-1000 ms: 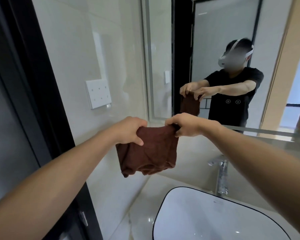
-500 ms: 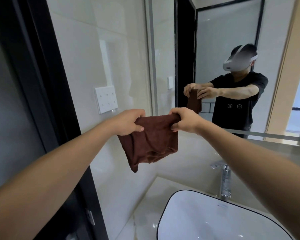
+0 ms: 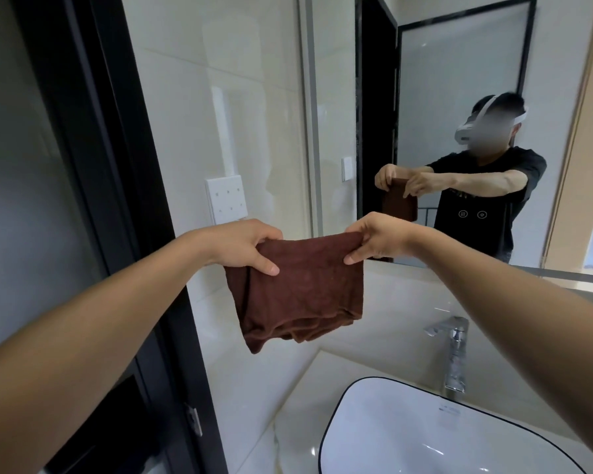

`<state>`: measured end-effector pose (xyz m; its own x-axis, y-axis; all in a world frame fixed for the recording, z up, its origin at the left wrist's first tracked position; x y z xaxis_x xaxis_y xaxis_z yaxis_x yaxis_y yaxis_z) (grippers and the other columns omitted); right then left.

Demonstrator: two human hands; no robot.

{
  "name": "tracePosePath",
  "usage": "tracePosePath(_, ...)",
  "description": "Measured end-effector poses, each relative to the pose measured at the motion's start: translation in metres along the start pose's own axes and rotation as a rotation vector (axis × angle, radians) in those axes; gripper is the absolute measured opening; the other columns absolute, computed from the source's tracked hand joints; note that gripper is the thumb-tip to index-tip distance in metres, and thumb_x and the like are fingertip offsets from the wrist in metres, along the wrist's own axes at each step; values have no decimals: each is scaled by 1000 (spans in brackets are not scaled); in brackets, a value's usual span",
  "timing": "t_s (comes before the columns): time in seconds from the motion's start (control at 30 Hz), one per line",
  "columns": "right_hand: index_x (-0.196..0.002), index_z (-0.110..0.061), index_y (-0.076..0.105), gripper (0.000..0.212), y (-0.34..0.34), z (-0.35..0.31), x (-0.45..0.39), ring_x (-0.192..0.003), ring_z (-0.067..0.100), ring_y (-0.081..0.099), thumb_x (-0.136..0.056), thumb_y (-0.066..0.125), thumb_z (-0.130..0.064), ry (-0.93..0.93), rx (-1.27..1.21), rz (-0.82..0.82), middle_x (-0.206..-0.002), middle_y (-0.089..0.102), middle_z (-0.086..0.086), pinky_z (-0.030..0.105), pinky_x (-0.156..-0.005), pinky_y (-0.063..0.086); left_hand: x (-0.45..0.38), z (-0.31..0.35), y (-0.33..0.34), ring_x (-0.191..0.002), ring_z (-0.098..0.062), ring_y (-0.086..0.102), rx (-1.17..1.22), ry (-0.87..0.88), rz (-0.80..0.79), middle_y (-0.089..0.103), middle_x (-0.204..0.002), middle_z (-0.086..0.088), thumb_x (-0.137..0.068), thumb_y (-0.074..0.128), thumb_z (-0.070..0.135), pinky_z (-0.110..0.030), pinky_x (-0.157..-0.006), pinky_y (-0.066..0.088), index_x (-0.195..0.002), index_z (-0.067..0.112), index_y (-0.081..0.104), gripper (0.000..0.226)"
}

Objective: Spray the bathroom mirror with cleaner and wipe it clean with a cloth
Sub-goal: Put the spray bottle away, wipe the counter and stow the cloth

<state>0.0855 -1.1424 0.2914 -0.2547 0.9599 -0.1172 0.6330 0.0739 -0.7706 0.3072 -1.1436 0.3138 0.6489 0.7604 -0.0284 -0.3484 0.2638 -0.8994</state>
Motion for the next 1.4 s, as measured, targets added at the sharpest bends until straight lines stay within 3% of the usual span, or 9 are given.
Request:
tracePosePath(0.27, -102, -3, 68, 16, 19, -1, -16, -63, 23, 72, -88, 68, 5, 333, -423, 268, -90, 71, 16, 30, -60, 63, 11, 23, 7, -93, -32, 73, 287, -95, 60, 73, -104, -18, -82, 77, 9, -46, -87, 60, -99, 4, 69, 19)
tracePosePath(0.4, -112, -1, 67, 28, 41, -15, -25, -80, 31, 73, -93, 50, 11, 329, -678, 192, -104, 71, 18, 43, -80, 62, 7, 45, 17, -84, -22, 71, 382, -103, 117, 73, -96, -13, -81, 76, 5, -37, -85, 59, -104, 4, 70, 25)
tracePosePath(0.63, -136, 8, 35, 51, 69, -24, -18, -70, 38, 73, -101, 52, -25, 456, -1235, 37, -123, 57, 31, 46, -57, 62, 5, 46, 25, -68, -21, 60, 389, -191, 324, 62, -73, -5, -71, 80, 8, -27, -63, 48, -79, 12, 67, 16)
tracePosePath(0.7, -125, 15, 43, 61, 77, -28, -18, -77, 36, 72, -95, 62, -35, 455, -1212, -66, -116, 60, 26, 45, -65, 63, 5, 42, 33, -67, -20, 61, 423, -224, 320, 63, -74, -5, -72, 81, 13, -26, -61, 48, -84, 11, 67, 18)
tracePosePath(0.87, -89, 0, 71, 23, 98, -31, -9, -67, 25, 73, -95, 59, -19, 406, -932, -252, -80, 74, 15, 39, -68, 61, 21, 37, 55, -82, -22, 68, 653, -176, 72, 66, -84, -16, -90, 61, -3, -34, -82, 62, -93, -3, 59, 4)
tracePosePath(1.03, -114, 1, 65, 24, 89, -53, -7, -95, 32, 69, -92, 66, -8, 141, -715, -217, -108, 70, 22, 47, -92, 56, 50, 16, 4, -103, -15, 63, 52, -130, 474, 66, -108, 4, -75, 78, 9, -25, -83, 52, -118, 22, 66, 46)
tracePosePath(1.17, -106, -7, 59, 17, 88, -85, 13, -83, 28, 71, -91, 68, -5, -30, -602, -287, -94, 70, 16, 43, -81, 61, 70, 4, 21, -123, -12, 57, 283, -159, 73, 59, -135, 3, -76, 85, 13, -25, -104, 42, -150, 28, 37, 89)
tracePosePath(1.27, -102, -10, 60, 18, 95, -99, 33, -86, 29, 69, -89, 70, -3, -95, -525, -358, -98, 67, 17, 42, -82, 60, 93, 9, 28, -99, -18, 74, 245, -168, 70, 77, -108, -3, -77, 84, 16, -35, -99, 55, -127, 16, 64, 54)
tracePosePath(1.4, -101, -5, 62, 28, 120, -104, 65, -89, 20, 69, -79, 78, 1, -118, -319, -386, -98, 67, 11, 33, -83, 59, 125, 16, 33, -83, -18, 75, 218, -179, 176, 78, -88, -5, -78, 84, 22, -27, -78, 61, -92, 9, 77, 20)
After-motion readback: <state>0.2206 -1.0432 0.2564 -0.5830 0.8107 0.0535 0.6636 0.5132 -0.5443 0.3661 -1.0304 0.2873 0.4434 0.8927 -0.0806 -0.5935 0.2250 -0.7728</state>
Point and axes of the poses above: each hand's wrist, its own x-axis away from the middle knuckle, its own y-axis out of the palm, z = x × y, the point moved 7 cm from there along -x, towards the middle knuckle
